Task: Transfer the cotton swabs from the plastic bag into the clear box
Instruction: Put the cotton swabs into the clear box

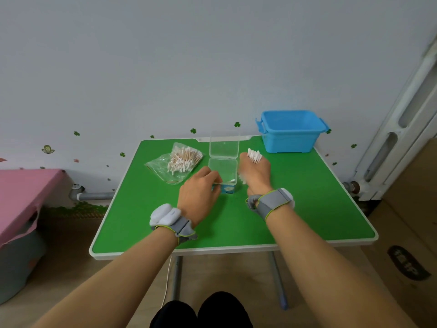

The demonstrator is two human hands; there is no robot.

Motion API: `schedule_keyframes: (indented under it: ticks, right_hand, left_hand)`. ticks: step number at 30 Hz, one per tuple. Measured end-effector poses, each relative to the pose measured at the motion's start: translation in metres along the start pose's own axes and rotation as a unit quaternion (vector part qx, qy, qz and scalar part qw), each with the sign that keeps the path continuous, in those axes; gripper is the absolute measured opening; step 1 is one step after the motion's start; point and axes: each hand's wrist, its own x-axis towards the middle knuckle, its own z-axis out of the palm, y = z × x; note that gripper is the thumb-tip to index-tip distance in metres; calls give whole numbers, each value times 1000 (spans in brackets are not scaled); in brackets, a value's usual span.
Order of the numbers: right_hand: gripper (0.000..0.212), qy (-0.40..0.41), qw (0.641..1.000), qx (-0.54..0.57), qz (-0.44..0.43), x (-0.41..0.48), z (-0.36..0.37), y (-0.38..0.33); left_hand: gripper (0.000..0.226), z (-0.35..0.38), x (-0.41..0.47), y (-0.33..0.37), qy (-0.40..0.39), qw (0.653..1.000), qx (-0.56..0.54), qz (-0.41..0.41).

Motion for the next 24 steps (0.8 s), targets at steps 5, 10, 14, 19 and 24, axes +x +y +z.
schedule_keyframes:
  ticks: [5,10,14,19,24]
  right_hand:
    - [39,-19,998,-49,-23,-5,-1,-9]
    - [32,-60,994,-81,-51,-11,-2,-9]
    - [22,-74,991,-80,-72,-14,-3,-10]
    - [15,-71,990,-93,-74,-12,-2,-15]
    - [25,-56,991,-95,-72,-11,3,-16]
  left_hand:
    - [15,2,-6,-6,2,999,27,25]
    - [20,4,-7,-9,-13,998,50,22]
    - [22,1,-7,-7,-25,995,96,29]
    - [25,-1,1,-6,-65,973,203,92]
    - [28,-2,7,8,-120,938,296,134]
